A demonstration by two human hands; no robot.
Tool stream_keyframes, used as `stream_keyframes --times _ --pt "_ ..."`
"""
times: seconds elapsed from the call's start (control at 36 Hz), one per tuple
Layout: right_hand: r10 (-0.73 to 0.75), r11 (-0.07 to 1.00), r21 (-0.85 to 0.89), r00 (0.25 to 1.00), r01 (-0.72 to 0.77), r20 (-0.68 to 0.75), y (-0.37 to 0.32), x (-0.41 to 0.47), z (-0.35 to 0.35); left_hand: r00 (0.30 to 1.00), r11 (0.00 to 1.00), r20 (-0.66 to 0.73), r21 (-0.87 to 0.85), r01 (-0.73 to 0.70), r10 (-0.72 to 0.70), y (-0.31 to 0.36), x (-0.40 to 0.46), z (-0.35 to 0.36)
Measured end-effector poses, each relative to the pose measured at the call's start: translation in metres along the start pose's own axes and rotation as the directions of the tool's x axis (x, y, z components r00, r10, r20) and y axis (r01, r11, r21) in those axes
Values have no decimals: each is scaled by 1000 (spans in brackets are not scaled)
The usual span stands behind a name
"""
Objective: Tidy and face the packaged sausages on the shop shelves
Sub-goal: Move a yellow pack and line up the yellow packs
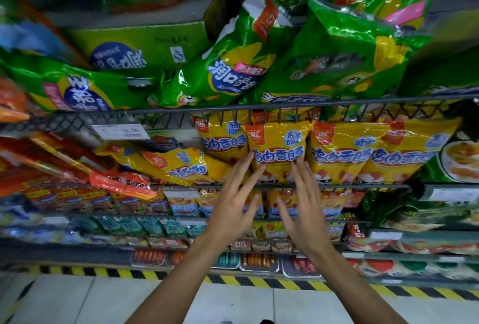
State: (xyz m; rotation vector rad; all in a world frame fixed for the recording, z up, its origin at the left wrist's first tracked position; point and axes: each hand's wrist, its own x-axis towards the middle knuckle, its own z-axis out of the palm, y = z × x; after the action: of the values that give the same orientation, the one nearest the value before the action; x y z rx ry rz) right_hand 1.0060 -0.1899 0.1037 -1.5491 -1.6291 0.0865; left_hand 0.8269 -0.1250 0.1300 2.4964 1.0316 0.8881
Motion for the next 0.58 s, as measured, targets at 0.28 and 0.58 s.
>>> stream_keyframes --times 0.28,0.58 --pt "-41 959 283 993 8 110 -29 5 13 973 971 -37 64 231 -229 -27 -68 -53" --pt "66 982 146 947 -117 314 -90 53 50 884 875 9 -142 463 -467 -58 -85 -88"
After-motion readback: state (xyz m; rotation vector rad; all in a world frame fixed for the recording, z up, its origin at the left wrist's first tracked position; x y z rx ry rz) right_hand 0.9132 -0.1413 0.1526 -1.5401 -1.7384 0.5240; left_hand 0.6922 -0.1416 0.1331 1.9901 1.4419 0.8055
